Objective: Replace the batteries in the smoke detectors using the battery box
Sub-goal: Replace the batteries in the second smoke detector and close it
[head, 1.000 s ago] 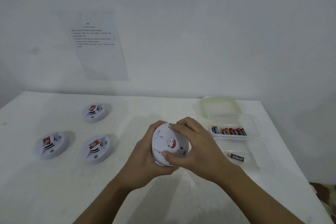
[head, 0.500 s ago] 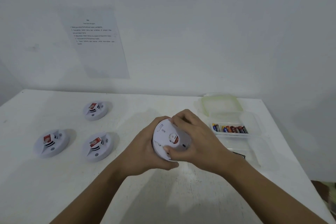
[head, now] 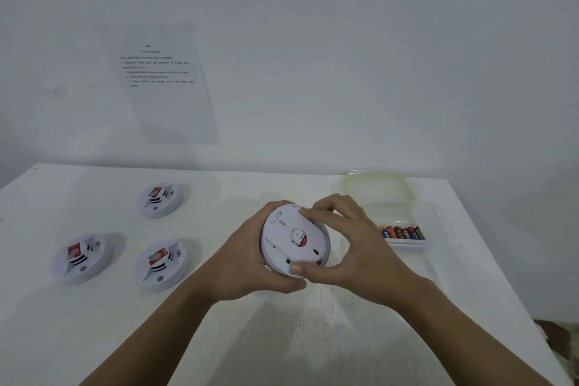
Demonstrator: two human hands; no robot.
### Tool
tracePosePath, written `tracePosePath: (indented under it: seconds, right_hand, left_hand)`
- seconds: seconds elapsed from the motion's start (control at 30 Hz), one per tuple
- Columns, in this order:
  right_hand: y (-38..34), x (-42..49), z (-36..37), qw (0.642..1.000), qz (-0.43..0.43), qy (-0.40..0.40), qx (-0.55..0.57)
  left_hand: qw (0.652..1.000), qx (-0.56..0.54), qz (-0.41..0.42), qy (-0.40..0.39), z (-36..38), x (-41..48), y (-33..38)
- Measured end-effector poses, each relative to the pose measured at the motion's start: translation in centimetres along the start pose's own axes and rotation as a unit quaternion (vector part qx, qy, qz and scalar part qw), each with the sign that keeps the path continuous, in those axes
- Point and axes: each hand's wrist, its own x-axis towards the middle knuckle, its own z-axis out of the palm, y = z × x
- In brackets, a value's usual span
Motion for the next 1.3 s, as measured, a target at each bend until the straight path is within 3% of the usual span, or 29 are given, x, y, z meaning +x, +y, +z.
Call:
tracePosePath:
  seconds: [0.17,0.53,0.83,1.2,1.3]
  right_hand:
    - [-0.2,0.2,-0.2,0.997,0.01,-0.003,0.071]
    - [-0.5,-0.1,0.3,0.993,-0.014,-0.006,0.113]
    - [0.2,-0.1,0.2,0.998,-0.008,0.029,0.053]
    - [-0.1,-0.3,2.3,1.0,0.007,-0.01,0.008]
    - [0.1,-0.5,2.5,1.0,-0.001,-0.023,-0.005]
  left_hand:
    - [1.0,0.017,0.006,-0.014,-0.2,0.3,0.3]
    - [0.998,0.024,0.011,-0.061,-0.3,0.3,0.9]
    - [1.0,0.003,0.005,-0.02,0.0,0.5,0.2]
    - [0.998,-0.022,-0.04,0.052,2.1,-1.6,-2.9]
    - [0.999,-0.003,-0.044,0.032,2.0,-2.0,-3.1]
